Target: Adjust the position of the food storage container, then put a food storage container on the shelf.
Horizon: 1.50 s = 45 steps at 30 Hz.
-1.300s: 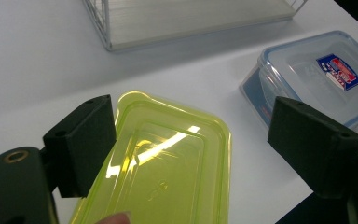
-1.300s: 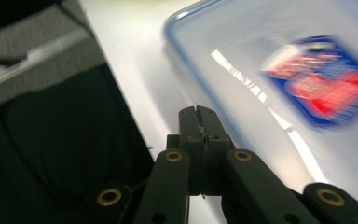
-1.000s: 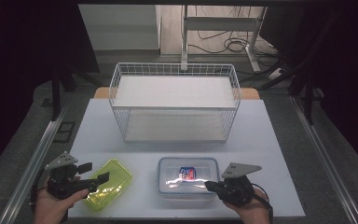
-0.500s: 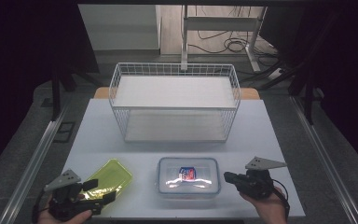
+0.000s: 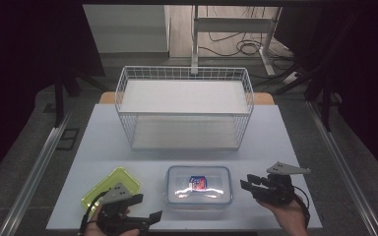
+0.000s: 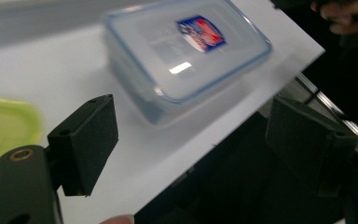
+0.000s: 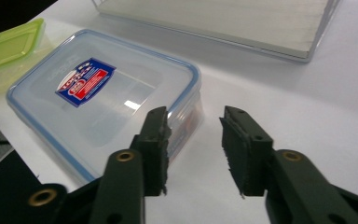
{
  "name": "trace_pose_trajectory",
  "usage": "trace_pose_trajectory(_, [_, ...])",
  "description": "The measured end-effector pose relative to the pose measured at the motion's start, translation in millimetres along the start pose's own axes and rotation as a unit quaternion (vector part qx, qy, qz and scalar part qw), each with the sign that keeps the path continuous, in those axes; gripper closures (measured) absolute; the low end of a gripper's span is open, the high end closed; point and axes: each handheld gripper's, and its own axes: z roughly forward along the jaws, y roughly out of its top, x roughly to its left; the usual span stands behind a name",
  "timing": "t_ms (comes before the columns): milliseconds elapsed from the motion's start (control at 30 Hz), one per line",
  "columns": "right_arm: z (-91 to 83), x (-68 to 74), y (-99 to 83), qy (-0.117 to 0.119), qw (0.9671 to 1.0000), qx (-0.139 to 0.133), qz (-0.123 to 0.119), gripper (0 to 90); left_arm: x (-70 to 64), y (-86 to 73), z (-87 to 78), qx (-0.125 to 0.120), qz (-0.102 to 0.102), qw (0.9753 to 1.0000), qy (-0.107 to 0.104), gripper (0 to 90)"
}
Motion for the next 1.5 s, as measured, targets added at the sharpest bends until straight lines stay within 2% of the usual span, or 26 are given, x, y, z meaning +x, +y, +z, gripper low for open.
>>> trace_pose_trajectory(167, [1.4, -0.9, -0.5, 0.003, 0.9999, -0.003, 0.015, 52.8, -4.2, 2.8, 13.7, 0.001, -0.003, 1.0, 0.0, 16.9])
trace_pose_trajectory(267, [1.0, -2.3, 0.3, 0.007, 0.9996, -0.008, 0.026, 47.8, -3.7, 6.5, 20.4, -0.003, -0.014, 0.9999, -0.005, 16.9])
trace_pose_trajectory(400, [1.1, -2.9, 0.6, 0.006, 0.9995, -0.01, 0.03, 43.5, -1.5, 11.5, 27.6, -0.004, -0.023, 0.9997, -0.011, 17.0])
trace_pose_trajectory(467, [0.6, -3.1, 0.8, 0.012, 0.9993, -0.011, 0.032, 40.3, 3.7, 15.2, 31.2, -0.003, -0.031, 0.9994, -0.015, 16.9])
trace_pose_trajectory(667, [3.4, -5.3, 4.2, 0.025, 0.9989, -0.013, 0.039, 36.5, 13.5, 23.1, 33.4, -0.013, -0.052, 0.9983, -0.024, 16.8])
trace_pose_trajectory(800, [7.3, -7.0, 7.1, 0.026, 0.9988, -0.012, 0.039, 34.9, 18.8, 27.7, 33.2, -0.02, -0.061, 0.9976, -0.026, 16.8])
trace_pose_trajectory(867, [6.3, -7.0, 6.9, 0.029, 0.9986, -0.012, 0.043, 34.0, 21.3, 28.9, 32.9, -0.021, -0.066, 0.997, -0.032, 16.7])
trace_pose_trajectory(1033, [0.5, -8.8, 4.4, 0.032, 0.9978, -0.017, 0.055, 31.8, 27.3, 29.9, 32.0, -0.025, -0.075, 0.9964, -0.032, 16.3])
trace_pose_trajectory(1300, [-4.8, -16.1, 0.9, 0.051, 0.9953, -0.016, 0.081, 28.5, 34.6, 35.5, 37.0, -0.023, -0.079, 0.9957, -0.043, 15.9])
trace_pose_trajectory(1500, [-1.3, -21.7, -3.0, 0.081, 0.991, -0.007, 0.106, 25.9, 42.0, 38.4, 44.6, -0.016, -0.094, 0.994, -0.054, 15.9])
